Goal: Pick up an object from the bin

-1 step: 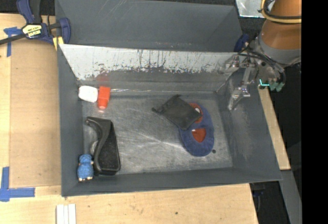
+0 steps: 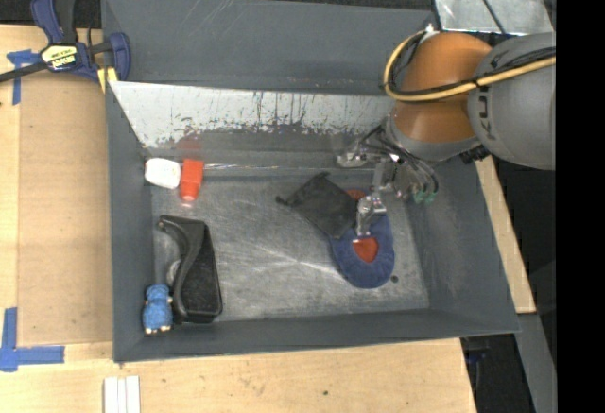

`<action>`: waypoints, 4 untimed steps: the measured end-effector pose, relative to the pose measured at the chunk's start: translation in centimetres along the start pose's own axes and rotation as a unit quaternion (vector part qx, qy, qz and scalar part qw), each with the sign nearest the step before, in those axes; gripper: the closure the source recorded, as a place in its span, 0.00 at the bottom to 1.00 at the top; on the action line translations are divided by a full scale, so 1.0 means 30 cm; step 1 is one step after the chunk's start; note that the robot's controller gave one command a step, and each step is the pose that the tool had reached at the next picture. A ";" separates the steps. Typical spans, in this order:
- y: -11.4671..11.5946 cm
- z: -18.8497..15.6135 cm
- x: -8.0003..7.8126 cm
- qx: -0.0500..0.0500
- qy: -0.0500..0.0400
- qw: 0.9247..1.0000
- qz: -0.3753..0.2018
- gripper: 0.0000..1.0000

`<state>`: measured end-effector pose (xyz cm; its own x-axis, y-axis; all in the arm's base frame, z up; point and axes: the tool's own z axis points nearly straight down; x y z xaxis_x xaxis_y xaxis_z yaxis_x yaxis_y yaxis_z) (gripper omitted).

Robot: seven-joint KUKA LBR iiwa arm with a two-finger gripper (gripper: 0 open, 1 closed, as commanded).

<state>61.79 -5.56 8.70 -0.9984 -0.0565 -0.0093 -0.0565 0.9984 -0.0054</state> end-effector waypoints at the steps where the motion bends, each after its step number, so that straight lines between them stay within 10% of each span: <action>1: 0.220 -0.050 -0.007 -0.003 0.001 0.994 0.106 0.00; 2: 0.217 -0.047 -0.035 -0.002 0.005 0.983 0.184 0.00; 3: 0.380 0.023 -0.011 0.002 0.003 0.920 0.393 0.00; 4: 0.477 0.026 -0.034 0.004 0.006 0.967 0.254 0.00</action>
Offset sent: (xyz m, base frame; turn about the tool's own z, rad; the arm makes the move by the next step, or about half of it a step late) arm -0.0036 0.0640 0.0130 0.2165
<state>62.01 8.79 7.85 -0.8969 0.4422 -0.0013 0.4422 0.8968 -0.0118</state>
